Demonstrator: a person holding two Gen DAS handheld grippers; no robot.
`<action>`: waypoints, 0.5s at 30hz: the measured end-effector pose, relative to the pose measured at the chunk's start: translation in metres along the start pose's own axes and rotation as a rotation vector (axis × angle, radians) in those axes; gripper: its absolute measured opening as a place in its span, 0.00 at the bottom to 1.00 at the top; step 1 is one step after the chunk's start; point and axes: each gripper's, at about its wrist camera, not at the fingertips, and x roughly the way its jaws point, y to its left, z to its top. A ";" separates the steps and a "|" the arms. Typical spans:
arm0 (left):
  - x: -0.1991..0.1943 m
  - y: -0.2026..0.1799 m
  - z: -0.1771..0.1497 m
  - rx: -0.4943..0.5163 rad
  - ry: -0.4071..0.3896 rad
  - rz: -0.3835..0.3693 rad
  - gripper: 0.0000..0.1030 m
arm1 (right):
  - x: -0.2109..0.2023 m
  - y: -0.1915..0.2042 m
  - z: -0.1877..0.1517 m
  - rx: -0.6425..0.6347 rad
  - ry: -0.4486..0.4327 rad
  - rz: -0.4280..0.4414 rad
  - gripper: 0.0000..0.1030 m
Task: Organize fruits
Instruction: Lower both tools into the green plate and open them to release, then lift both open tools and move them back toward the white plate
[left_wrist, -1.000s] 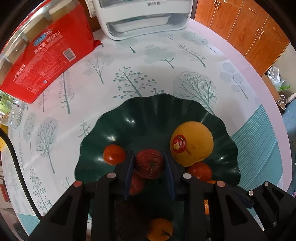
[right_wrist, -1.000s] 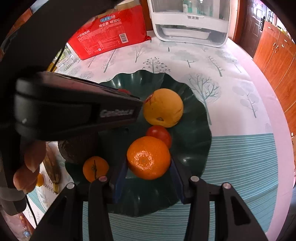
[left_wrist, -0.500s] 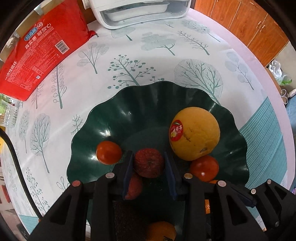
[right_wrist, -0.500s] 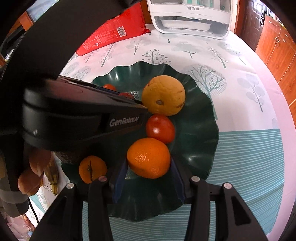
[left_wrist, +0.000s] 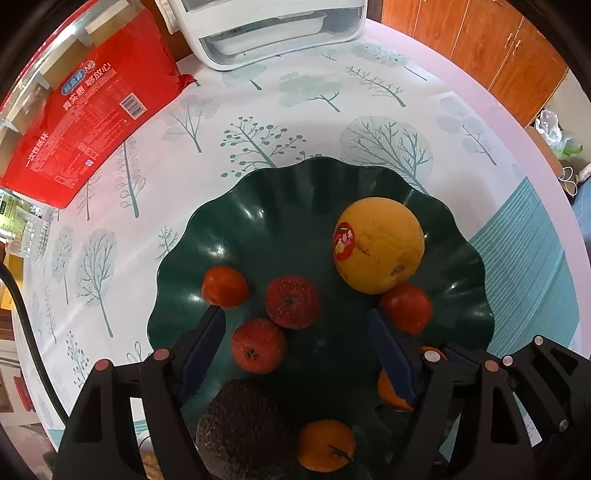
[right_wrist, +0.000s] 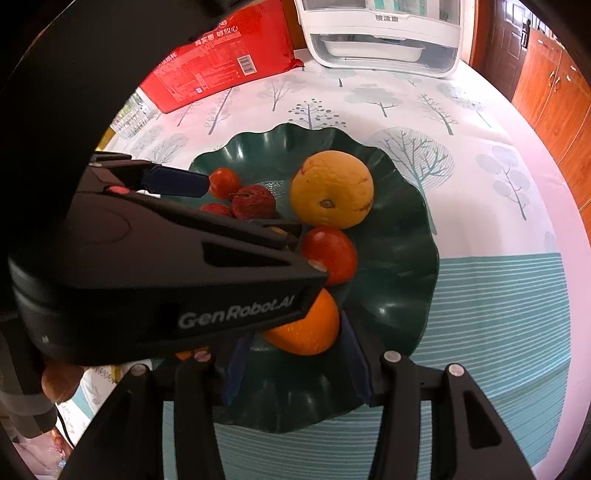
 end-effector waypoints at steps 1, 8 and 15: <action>-0.002 0.001 0.000 -0.002 -0.003 0.001 0.78 | -0.002 0.000 0.000 0.001 -0.004 0.001 0.49; -0.020 0.005 -0.003 -0.024 -0.030 -0.011 0.82 | -0.013 -0.001 -0.002 0.003 -0.023 0.011 0.52; -0.040 0.009 -0.012 -0.045 -0.056 -0.021 0.82 | -0.026 0.000 -0.010 0.003 -0.046 0.010 0.52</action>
